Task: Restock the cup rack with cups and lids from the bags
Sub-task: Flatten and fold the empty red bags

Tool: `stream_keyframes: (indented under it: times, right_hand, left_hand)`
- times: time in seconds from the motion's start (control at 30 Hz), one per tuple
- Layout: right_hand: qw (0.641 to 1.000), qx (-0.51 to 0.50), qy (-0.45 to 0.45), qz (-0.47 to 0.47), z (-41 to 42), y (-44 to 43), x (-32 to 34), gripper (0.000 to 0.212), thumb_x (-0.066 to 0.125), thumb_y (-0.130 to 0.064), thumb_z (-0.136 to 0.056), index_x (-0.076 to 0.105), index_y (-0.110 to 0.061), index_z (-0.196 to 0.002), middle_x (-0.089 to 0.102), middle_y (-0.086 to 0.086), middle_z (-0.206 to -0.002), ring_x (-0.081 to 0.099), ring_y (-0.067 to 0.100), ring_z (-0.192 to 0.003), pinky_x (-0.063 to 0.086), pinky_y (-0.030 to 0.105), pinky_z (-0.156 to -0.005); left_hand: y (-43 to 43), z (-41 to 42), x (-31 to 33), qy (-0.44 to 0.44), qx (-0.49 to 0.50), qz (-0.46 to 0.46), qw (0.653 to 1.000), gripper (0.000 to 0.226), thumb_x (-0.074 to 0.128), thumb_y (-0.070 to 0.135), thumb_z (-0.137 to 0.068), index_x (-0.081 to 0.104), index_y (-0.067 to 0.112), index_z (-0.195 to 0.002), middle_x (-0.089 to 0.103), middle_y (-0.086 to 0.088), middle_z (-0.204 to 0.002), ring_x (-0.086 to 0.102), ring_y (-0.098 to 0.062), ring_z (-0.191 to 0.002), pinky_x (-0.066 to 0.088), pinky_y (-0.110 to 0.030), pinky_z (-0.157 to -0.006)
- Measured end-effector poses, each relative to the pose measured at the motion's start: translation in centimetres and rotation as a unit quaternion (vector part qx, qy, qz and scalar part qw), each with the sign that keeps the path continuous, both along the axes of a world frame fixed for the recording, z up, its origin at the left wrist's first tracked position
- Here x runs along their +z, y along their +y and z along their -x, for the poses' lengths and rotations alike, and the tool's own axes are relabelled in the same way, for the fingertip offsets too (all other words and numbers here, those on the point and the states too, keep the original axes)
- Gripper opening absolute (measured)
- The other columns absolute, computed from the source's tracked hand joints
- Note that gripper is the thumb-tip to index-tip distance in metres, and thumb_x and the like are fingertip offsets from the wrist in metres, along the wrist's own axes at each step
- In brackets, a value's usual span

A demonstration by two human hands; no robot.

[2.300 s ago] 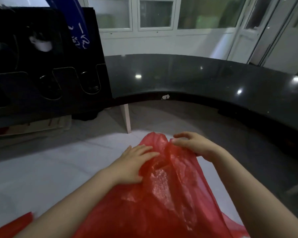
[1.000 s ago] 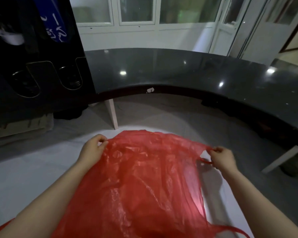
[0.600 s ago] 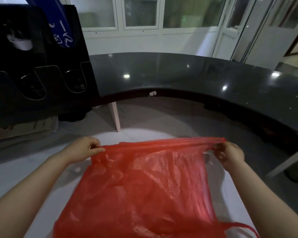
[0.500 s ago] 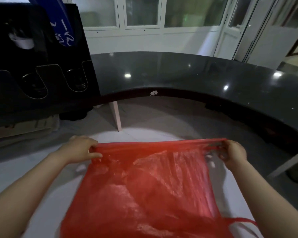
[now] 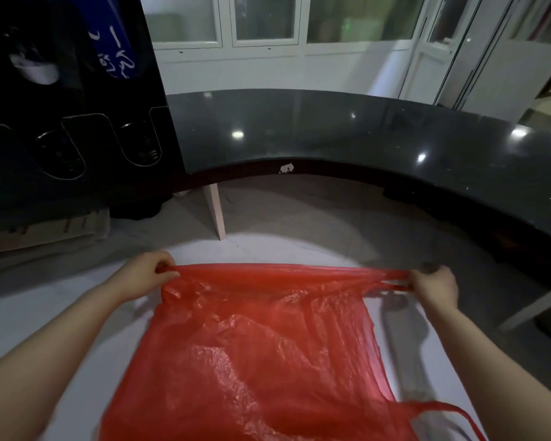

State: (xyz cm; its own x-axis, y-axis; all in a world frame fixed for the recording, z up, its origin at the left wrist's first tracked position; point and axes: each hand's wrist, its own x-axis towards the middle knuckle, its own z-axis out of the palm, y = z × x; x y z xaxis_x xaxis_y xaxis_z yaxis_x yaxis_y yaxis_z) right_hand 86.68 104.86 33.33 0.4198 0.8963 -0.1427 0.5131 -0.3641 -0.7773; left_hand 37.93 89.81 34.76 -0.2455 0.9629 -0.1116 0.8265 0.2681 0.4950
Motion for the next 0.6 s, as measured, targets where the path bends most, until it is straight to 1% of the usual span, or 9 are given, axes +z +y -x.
stream_keyframes:
  times: [0.03,0.07,0.13,0.2,0.23,0.3,0.4,0.5,0.6]
  right_hand:
    - [0.998,0.021,-0.045,-0.033,0.7,-0.4,0.4,0.032,0.063,-0.012,-0.081,0.061,-0.006,-0.113,0.066,0.021,-0.101,0.062,0.039,-0.097,0.047,0.037,-0.083]
    - [0.994,0.053,-0.063,-0.075,1.6,-0.8,1.0,0.034,0.063,-0.011,-0.081,0.060,-0.009,-0.115,0.066,0.016,-0.096,0.062,0.036,-0.095,0.045,0.035,-0.081]
    - [0.973,0.162,-0.095,-0.136,4.1,-1.1,1.9,0.028,0.065,-0.009,-0.079,0.064,-0.013,-0.107,0.061,0.005,-0.077,0.061,0.029,-0.078,0.041,0.030,-0.071]
    - [0.931,0.300,-0.129,-0.163,7.2,-1.4,2.6,0.021,0.069,-0.009,-0.078,0.068,-0.014,-0.099,0.060,-0.001,-0.074,0.057,0.020,-0.070,0.043,0.029,-0.069]
    - [0.904,0.367,-0.138,-0.169,9.0,-1.5,2.8,0.021,0.070,-0.011,-0.079,0.068,-0.015,-0.099,0.062,-0.001,-0.079,0.057,0.018,-0.073,0.044,0.029,-0.073]
    - [0.851,0.475,-0.148,-0.170,12.6,-2.0,3.3,0.026,0.072,-0.018,-0.081,0.068,-0.015,-0.107,0.066,0.001,-0.096,0.059,0.019,-0.089,0.040,0.025,-0.083]
    - [0.781,0.582,-0.155,-0.166,18.0,-2.9,3.9,0.041,0.072,-0.031,-0.082,0.062,-0.019,-0.120,0.062,0.000,-0.118,0.052,0.018,-0.113,0.034,0.024,-0.096]
    - [0.748,0.631,-0.136,-0.154,22.9,-4.2,4.4,0.049,0.074,-0.041,-0.078,0.059,-0.027,-0.122,0.057,-0.003,-0.121,0.044,0.017,-0.118,0.038,0.031,-0.099]
    - [0.725,0.652,-0.191,-0.116,25.8,-4.9,4.4,0.043,0.075,-0.048,-0.071,0.065,-0.029,-0.107,0.043,-0.001,-0.135,0.029,0.020,-0.128,0.034,0.039,-0.102]
  left_hand:
    - [0.0,-0.1,-0.1,0.000,-0.003,0.000,1.000,0.009,0.072,0.024,-0.083,0.066,0.022,-0.077,0.067,0.005,-0.075,0.062,-0.011,-0.071,0.046,-0.026,-0.062]
    - [0.0,-0.2,-0.2,0.002,-0.006,-0.002,1.000,0.009,0.072,0.024,-0.083,0.066,0.022,-0.076,0.066,0.005,-0.074,0.061,-0.010,-0.070,0.045,-0.025,-0.061]
    - [0.1,-0.6,-0.3,0.001,-0.006,-0.022,1.000,0.010,0.072,0.022,-0.082,0.066,0.021,-0.075,0.065,0.005,-0.073,0.059,-0.009,-0.068,0.042,-0.022,-0.060]
    - [0.1,-1.1,-0.2,-0.005,-0.006,-0.052,0.999,0.009,0.074,0.020,-0.081,0.066,0.020,-0.076,0.064,0.007,-0.074,0.057,-0.006,-0.068,0.038,-0.018,-0.059]
    - [0.2,-1.4,-0.1,-0.007,-0.008,-0.064,0.998,0.009,0.074,0.019,-0.080,0.066,0.019,-0.077,0.063,0.008,-0.074,0.055,-0.004,-0.068,0.037,-0.017,-0.059]
    - [0.2,-2.0,0.3,-0.007,-0.013,-0.076,0.997,0.010,0.075,0.019,-0.079,0.065,0.021,-0.077,0.061,0.011,-0.073,0.055,-0.005,-0.068,0.037,-0.017,-0.060]
    - [0.3,-2.8,1.2,0.031,-0.028,-0.077,0.996,0.015,0.075,0.022,-0.078,0.061,0.026,-0.076,0.062,0.010,-0.077,0.056,-0.008,-0.072,0.040,-0.021,-0.063]
    - [0.3,-3.6,2.2,0.053,-0.052,-0.086,0.994,0.017,0.076,0.026,-0.077,0.059,0.031,-0.077,0.060,0.011,-0.082,0.057,-0.008,-0.076,0.043,-0.025,-0.068]
    - [0.2,-3.8,3.1,0.079,-0.080,-0.097,0.989,0.019,0.076,0.029,-0.076,0.058,0.036,-0.078,0.049,0.016,-0.088,0.053,-0.003,-0.078,0.042,-0.024,-0.070]
